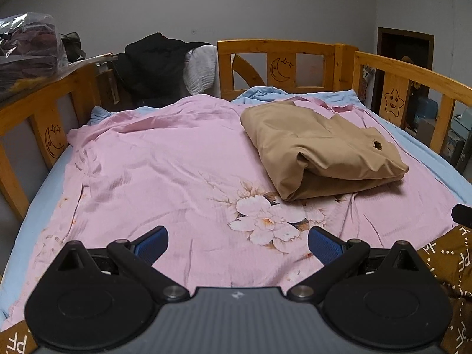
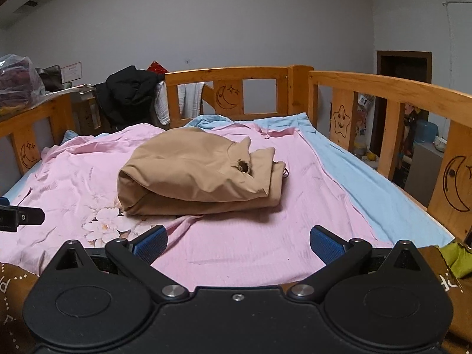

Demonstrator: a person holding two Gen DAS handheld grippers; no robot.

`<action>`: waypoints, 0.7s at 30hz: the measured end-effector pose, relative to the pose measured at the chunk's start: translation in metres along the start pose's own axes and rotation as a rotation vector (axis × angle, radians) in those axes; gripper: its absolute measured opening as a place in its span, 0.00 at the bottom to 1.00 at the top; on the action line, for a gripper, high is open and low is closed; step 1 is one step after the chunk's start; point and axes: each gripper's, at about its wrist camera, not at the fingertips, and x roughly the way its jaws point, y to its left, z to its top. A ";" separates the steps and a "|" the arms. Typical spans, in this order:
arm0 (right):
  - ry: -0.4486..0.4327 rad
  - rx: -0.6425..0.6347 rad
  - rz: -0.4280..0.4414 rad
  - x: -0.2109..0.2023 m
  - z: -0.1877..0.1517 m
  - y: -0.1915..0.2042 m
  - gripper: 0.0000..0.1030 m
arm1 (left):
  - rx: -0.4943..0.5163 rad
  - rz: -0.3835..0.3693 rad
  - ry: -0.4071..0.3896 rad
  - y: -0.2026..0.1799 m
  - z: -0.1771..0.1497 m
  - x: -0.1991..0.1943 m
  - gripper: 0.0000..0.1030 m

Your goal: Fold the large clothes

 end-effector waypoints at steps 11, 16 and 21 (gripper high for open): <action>-0.001 -0.007 0.014 0.002 0.002 0.000 0.99 | -0.006 -0.001 -0.004 0.001 0.001 0.001 0.99; 0.002 -0.006 0.014 0.002 0.002 0.000 0.99 | -0.009 0.000 -0.005 0.000 0.002 0.000 0.99; 0.003 -0.007 0.015 0.003 0.002 0.000 0.99 | -0.023 -0.010 0.000 0.001 0.003 0.000 0.99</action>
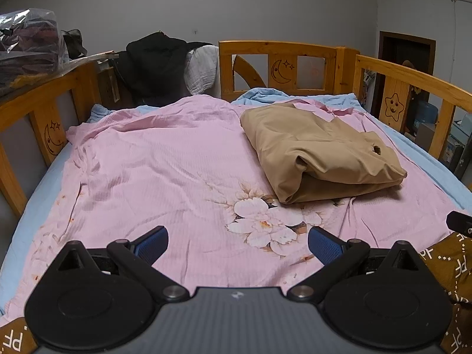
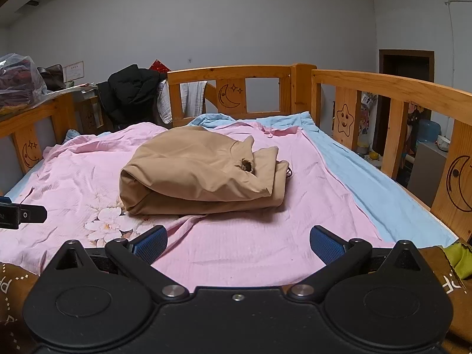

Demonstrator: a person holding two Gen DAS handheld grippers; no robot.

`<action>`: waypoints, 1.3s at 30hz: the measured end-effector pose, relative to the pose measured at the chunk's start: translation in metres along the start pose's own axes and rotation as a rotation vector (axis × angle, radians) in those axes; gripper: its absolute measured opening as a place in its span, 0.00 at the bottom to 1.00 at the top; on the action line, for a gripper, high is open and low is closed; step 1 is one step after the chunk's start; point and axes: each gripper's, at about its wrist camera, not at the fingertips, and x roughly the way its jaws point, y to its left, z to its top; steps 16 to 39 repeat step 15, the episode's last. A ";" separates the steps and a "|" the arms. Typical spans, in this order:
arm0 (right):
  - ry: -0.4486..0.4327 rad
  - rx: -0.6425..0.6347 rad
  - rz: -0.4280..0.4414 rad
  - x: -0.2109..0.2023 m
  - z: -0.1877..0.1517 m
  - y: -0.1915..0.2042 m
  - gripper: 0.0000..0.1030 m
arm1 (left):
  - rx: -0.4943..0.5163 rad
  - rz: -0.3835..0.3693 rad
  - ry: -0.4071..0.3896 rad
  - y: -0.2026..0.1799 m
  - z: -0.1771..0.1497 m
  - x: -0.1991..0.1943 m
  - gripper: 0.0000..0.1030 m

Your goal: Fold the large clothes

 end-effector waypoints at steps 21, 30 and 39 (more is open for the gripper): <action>0.034 0.002 0.004 0.011 -0.008 0.003 0.99 | -0.075 0.016 0.076 0.005 -0.002 0.011 0.99; 0.034 0.002 0.004 0.011 -0.008 0.003 0.99 | -0.075 0.016 0.076 0.005 -0.002 0.011 0.99; 0.034 0.002 0.004 0.011 -0.008 0.003 0.99 | -0.075 0.016 0.076 0.005 -0.002 0.011 0.99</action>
